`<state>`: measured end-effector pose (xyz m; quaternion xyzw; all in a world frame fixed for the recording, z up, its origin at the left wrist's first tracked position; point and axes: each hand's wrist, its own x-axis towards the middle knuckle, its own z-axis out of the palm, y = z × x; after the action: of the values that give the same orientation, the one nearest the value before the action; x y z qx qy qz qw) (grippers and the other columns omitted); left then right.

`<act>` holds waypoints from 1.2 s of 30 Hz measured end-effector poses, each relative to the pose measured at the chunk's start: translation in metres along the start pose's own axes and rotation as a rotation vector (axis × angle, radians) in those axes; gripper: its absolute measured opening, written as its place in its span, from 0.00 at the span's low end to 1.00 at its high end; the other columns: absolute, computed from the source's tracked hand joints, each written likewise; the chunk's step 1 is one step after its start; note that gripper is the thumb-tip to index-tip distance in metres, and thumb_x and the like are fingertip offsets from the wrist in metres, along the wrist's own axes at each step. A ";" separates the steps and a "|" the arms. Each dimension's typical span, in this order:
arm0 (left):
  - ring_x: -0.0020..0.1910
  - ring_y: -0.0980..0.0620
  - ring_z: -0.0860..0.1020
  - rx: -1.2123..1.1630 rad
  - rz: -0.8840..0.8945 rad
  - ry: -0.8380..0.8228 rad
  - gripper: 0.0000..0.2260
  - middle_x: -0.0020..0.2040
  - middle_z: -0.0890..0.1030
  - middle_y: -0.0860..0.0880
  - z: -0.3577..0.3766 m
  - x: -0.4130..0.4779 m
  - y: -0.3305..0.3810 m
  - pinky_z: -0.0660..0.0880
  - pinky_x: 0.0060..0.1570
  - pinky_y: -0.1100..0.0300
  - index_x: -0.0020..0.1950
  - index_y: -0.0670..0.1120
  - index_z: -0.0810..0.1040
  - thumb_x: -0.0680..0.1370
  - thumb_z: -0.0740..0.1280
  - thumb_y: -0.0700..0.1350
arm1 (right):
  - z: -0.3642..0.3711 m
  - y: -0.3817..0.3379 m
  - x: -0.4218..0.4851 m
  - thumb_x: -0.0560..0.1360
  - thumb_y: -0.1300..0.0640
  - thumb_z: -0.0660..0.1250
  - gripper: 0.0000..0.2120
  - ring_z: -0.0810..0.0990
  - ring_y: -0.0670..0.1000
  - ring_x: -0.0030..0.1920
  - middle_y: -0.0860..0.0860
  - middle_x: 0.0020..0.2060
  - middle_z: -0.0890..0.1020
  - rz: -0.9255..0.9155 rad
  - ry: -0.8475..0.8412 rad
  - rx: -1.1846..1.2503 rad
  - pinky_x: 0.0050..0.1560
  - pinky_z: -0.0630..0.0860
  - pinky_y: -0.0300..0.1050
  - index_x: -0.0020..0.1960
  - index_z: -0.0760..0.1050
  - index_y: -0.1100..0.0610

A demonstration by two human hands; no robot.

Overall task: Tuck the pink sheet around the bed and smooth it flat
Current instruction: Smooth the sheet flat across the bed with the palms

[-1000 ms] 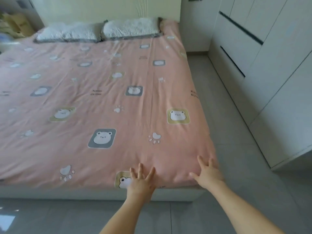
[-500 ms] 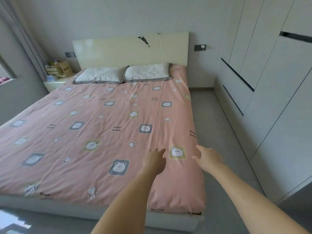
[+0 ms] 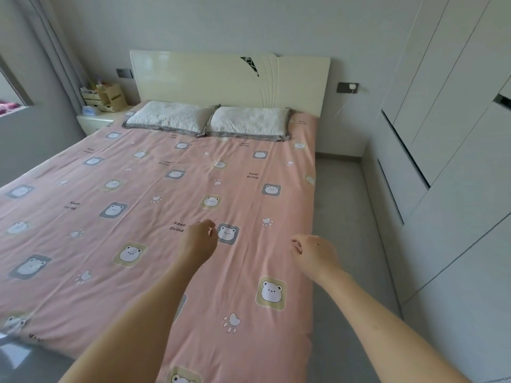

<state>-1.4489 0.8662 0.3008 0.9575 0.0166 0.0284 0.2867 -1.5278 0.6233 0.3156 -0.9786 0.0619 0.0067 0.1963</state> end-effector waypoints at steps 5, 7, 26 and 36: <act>0.52 0.41 0.78 -0.091 -0.053 0.059 0.11 0.53 0.82 0.41 0.023 0.045 0.043 0.72 0.51 0.56 0.56 0.39 0.79 0.77 0.62 0.39 | -0.019 0.035 0.063 0.78 0.55 0.56 0.14 0.79 0.54 0.53 0.50 0.52 0.82 -0.069 -0.011 0.016 0.52 0.75 0.46 0.59 0.76 0.55; 0.52 0.42 0.78 -0.108 -0.077 0.085 0.11 0.53 0.82 0.41 0.040 0.068 0.068 0.70 0.50 0.58 0.56 0.39 0.79 0.77 0.62 0.38 | -0.030 0.058 0.099 0.78 0.54 0.55 0.15 0.78 0.54 0.54 0.50 0.53 0.82 -0.109 -0.017 0.012 0.52 0.74 0.43 0.60 0.75 0.54; 0.53 0.44 0.78 -0.166 -0.485 0.252 0.11 0.55 0.81 0.46 0.217 0.297 0.187 0.72 0.51 0.54 0.58 0.46 0.77 0.77 0.62 0.44 | -0.065 0.211 0.469 0.78 0.54 0.54 0.13 0.76 0.55 0.45 0.51 0.44 0.83 -0.425 -0.137 -0.068 0.48 0.75 0.50 0.51 0.76 0.54; 0.61 0.39 0.72 0.016 -0.657 0.210 0.18 0.64 0.74 0.39 0.283 0.533 0.105 0.68 0.56 0.51 0.69 0.42 0.69 0.79 0.60 0.45 | 0.051 0.167 0.745 0.78 0.55 0.56 0.18 0.72 0.57 0.60 0.50 0.64 0.74 -0.559 -0.261 -0.121 0.56 0.70 0.48 0.68 0.68 0.54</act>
<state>-0.8972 0.6488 0.1461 0.8951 0.3536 0.0329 0.2697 -0.8085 0.4015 0.1766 -0.9585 -0.2357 0.0815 0.1383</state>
